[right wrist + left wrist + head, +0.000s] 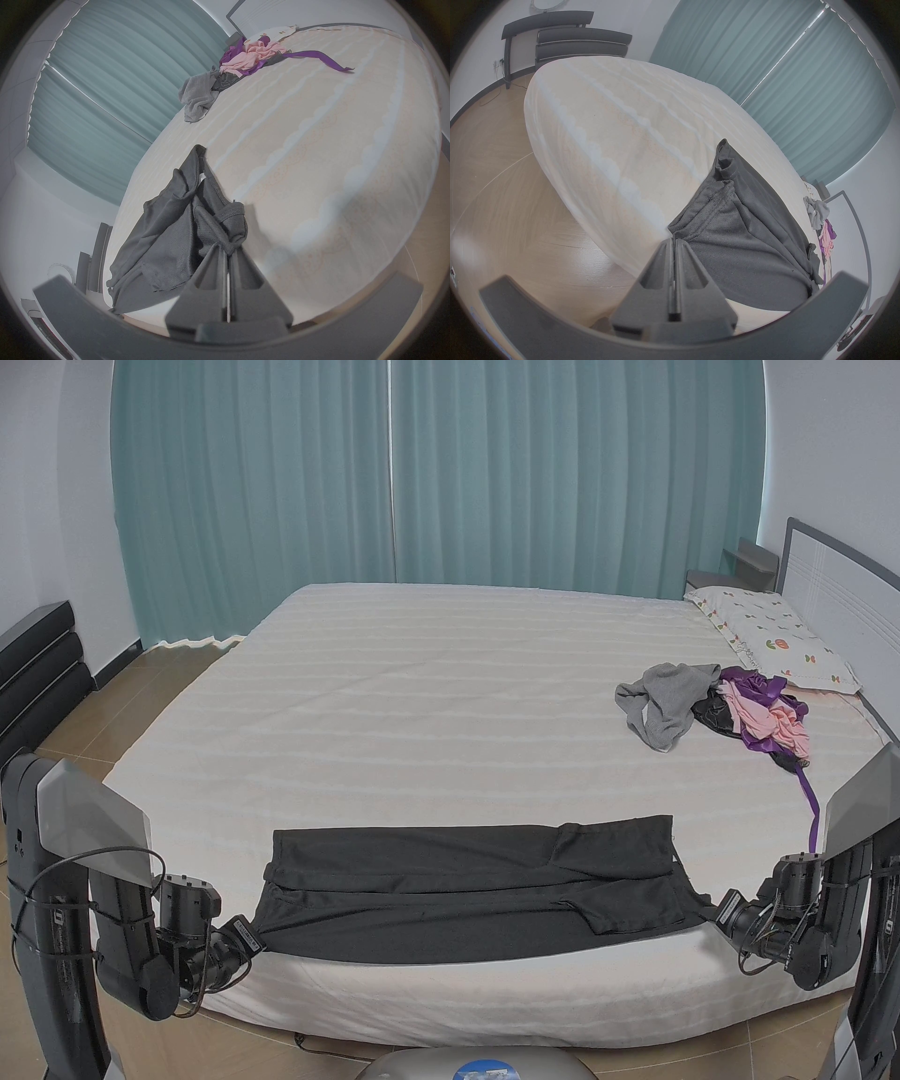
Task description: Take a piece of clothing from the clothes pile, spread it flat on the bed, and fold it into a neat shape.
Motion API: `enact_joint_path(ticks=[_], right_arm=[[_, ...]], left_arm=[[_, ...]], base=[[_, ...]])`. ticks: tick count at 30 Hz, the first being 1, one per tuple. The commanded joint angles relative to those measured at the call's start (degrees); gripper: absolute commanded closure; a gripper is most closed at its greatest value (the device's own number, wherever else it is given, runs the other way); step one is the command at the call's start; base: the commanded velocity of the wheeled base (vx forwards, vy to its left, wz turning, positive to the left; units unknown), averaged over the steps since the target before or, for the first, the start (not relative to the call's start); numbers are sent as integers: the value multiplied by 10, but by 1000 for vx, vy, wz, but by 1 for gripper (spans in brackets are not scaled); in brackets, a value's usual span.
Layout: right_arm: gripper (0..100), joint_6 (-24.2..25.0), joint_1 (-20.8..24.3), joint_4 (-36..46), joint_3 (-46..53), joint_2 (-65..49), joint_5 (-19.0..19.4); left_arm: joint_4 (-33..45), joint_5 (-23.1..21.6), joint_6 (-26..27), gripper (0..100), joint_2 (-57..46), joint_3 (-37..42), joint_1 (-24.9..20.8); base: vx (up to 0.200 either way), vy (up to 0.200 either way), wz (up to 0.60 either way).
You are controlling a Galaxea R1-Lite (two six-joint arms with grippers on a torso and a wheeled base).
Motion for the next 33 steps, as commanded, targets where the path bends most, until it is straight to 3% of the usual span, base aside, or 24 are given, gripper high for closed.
enact_joint_path(ticks=[1, 19, 20, 24, 25, 33], right_arm=[[100, -1, -2, -8, 19, -27, 0], [100, -49, 7, -8, 77, -27, -1], [0, -49, 7, -8, 77, -27, -1], [0, -61, 7, -8, 85, -33, 2], [0, -61, 7, -8, 84, -34, 2], [0, -62, -20, -8, 76, -82, 2]], left_arm=[[-1, 0, 0, 100, -5, -1, 3], [1, -5, 14, 100, -12, -3, 16], [1, -5, 14, 100, -12, -3, 16], [1, -6, 14, 100, -12, -3, 16], [0, -6, 14, 0, -11, -3, 16], [0, -8, 13, 0, -44, -3, 30]], base=[[0, 0, 0], [0, 0, 0], [0, 0, 0], [0, 0, 0], [0, 0, 0], [0, 0, 0]])
